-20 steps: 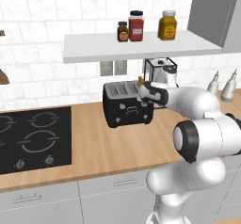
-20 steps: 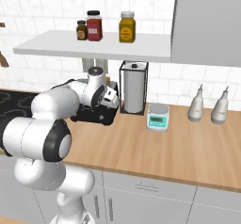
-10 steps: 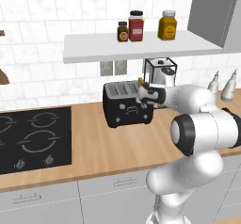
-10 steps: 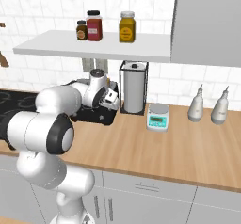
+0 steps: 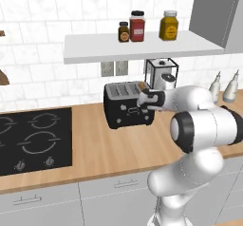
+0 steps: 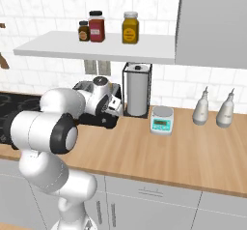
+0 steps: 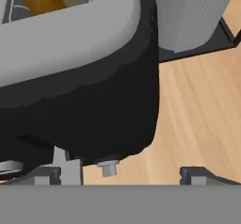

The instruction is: Start the toaster. Once the lever pops up, take the bread to the plate on the dining counter.

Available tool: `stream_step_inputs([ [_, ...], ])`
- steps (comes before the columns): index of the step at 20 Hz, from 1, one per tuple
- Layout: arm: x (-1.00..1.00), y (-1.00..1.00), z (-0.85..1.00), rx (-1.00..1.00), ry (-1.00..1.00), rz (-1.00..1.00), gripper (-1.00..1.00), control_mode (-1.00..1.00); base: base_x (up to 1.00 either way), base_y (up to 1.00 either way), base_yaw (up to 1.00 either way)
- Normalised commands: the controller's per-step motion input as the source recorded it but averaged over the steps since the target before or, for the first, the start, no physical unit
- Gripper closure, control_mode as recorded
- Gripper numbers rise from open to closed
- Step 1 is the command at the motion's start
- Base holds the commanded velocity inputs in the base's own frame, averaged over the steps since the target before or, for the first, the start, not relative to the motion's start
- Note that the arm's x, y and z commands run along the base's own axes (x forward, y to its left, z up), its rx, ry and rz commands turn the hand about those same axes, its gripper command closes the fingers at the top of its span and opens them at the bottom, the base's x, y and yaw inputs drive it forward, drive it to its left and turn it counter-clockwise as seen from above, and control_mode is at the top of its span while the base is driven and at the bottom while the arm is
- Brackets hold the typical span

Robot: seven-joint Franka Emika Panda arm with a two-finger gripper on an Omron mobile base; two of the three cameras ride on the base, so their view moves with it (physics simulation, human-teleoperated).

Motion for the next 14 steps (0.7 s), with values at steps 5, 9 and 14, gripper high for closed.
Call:
stream_step_inputs([
  [5, -0.12, -0.07, -0.49, 0.00, 0.00, -0.03, -1.00, -1.00, 0.00, 0.00, 0.00],
  [9, -0.02, -0.04, -0.52, 0.00, 0.00, -0.02, -1.00, -1.00, 0.00, 0.00, 0.00],
  [14, -0.08, 0.00, -0.28, 0.00, -0.01, -0.01, -1.00, -1.00, 0.00, 0.00, 0.00],
])
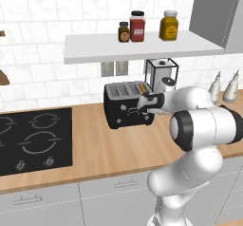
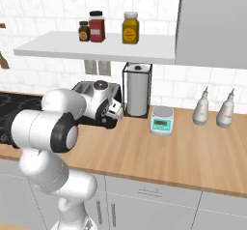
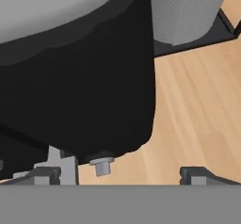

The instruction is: Start the toaster. Once the lever pops up, take the bread to the plate on the dining counter.

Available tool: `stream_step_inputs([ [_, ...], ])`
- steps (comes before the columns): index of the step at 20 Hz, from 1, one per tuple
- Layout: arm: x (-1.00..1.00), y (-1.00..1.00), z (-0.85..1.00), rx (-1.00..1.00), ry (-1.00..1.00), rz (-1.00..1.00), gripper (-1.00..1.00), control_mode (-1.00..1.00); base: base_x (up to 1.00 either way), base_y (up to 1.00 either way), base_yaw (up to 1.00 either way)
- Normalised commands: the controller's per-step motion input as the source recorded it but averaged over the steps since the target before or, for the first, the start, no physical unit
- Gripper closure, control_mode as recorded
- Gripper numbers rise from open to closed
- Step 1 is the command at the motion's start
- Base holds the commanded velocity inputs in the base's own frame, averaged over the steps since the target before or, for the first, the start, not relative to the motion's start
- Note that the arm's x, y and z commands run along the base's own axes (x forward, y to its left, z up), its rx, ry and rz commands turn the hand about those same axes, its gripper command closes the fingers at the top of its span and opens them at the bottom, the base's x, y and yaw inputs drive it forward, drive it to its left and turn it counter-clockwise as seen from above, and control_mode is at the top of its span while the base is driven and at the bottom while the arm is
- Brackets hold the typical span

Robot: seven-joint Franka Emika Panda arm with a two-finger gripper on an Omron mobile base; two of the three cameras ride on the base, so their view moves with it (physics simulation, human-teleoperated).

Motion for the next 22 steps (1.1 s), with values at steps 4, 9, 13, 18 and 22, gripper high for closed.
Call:
stream_step_inputs([
  [4, -0.63, -0.07, 0.24, 0.03, -0.17, 0.00, -1.00, -1.00, 0.00, 0.00, 0.00],
  [9, -0.45, -0.12, 1.00, 0.09, -0.29, -0.01, -1.00, -1.00, 0.00, 0.00, 0.00],
  [13, -0.01, -0.07, 1.00, 0.06, -0.16, -0.01, -1.00, -1.00, 0.00, 0.00, 0.00],
  [18, 0.00, -0.02, 1.00, 0.01, 0.00, 0.00, -1.00, -1.00, 0.00, 0.00, 0.00],
  [22, 0.00, 0.00, 0.75, 0.00, 0.13, 0.00, -1.00, -1.00, 0.00, 0.00, 0.00],
])
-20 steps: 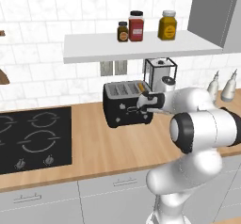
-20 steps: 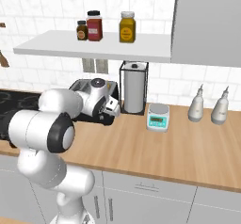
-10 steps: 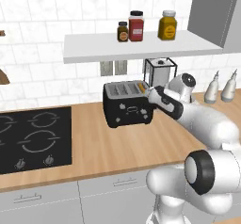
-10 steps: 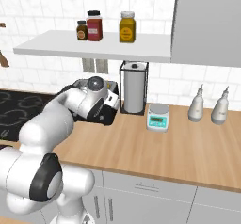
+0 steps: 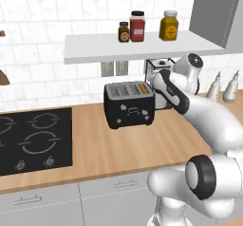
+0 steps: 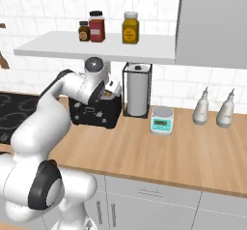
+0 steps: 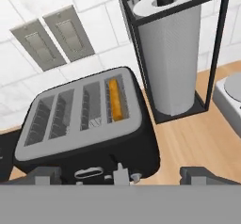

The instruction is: Start the toaster. Once the lever pops up, take the bread to the plate on the dining counter.

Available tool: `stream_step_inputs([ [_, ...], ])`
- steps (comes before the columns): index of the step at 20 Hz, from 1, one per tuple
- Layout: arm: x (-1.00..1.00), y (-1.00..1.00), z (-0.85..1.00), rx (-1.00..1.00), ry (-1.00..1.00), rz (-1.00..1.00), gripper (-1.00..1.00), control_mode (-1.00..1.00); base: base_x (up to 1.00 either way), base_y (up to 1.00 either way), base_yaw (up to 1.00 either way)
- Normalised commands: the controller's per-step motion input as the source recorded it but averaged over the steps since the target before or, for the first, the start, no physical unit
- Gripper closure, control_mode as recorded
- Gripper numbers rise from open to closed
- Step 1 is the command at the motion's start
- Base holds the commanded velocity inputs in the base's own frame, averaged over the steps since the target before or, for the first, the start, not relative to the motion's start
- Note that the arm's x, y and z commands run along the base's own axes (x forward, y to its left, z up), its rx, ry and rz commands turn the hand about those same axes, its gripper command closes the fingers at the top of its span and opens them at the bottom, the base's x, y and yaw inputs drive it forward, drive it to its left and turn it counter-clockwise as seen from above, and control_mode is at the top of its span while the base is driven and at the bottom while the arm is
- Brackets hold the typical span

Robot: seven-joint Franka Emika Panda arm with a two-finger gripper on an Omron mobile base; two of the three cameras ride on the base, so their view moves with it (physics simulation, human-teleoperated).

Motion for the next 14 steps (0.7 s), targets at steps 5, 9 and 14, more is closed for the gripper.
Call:
stream_step_inputs([
  [5, 0.00, 0.01, 0.35, -0.01, 0.16, 0.03, -1.00, -1.00, 0.00, 0.00, 0.00],
  [9, -0.03, 0.10, 0.04, -0.08, 0.05, 0.04, -1.00, -1.00, 0.00, 0.00, 0.00],
  [14, -0.19, 0.20, 0.00, -0.05, 0.00, 0.04, -1.00, -1.00, 0.00, 0.00, 0.00],
])
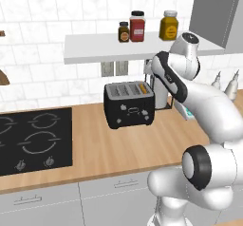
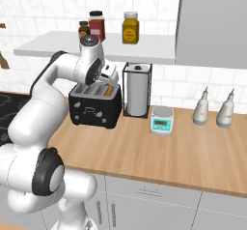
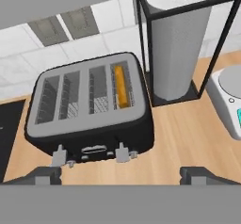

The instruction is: Start the toaster. Once the lever pops up, take the bread to the plate on the dining counter.

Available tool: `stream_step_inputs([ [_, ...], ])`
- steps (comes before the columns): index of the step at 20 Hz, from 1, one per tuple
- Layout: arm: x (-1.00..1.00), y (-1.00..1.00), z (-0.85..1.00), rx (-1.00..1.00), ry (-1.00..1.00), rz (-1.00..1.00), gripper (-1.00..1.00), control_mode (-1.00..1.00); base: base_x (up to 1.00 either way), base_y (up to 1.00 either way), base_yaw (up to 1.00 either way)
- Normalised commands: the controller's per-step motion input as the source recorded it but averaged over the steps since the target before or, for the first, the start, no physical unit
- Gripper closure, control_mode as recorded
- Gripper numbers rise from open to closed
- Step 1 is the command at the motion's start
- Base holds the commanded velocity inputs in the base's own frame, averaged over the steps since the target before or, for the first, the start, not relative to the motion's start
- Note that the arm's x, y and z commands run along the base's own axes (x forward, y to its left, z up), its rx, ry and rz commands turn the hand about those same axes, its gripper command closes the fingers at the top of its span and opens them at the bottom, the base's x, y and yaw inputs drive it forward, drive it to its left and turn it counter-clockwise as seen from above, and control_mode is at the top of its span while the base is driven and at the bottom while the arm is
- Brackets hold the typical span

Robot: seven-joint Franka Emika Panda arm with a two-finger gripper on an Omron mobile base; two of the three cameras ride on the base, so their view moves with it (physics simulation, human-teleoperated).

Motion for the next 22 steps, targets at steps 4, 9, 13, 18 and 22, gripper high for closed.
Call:
stream_step_inputs([
  [4, -0.26, 0.26, 0.00, -0.08, -0.13, 0.04, -1.00, -1.00, 0.00, 0.00, 0.00],
  [9, -0.23, 0.19, 0.00, -0.11, -0.31, 0.05, -1.00, -1.00, 0.00, 0.00, 0.00],
  [13, 0.00, 0.01, 0.00, -0.06, -0.17, 0.01, -1.00, -1.00, 0.00, 0.00, 0.00],
  [18, 0.00, 0.00, 0.00, 0.00, 0.01, 0.00, -1.00, -1.00, 0.00, 0.00, 0.00],
  [22, 0.00, -0.01, 0.10, 0.00, 0.02, 0.00, -1.00, -1.00, 0.00, 0.00, 0.00],
])
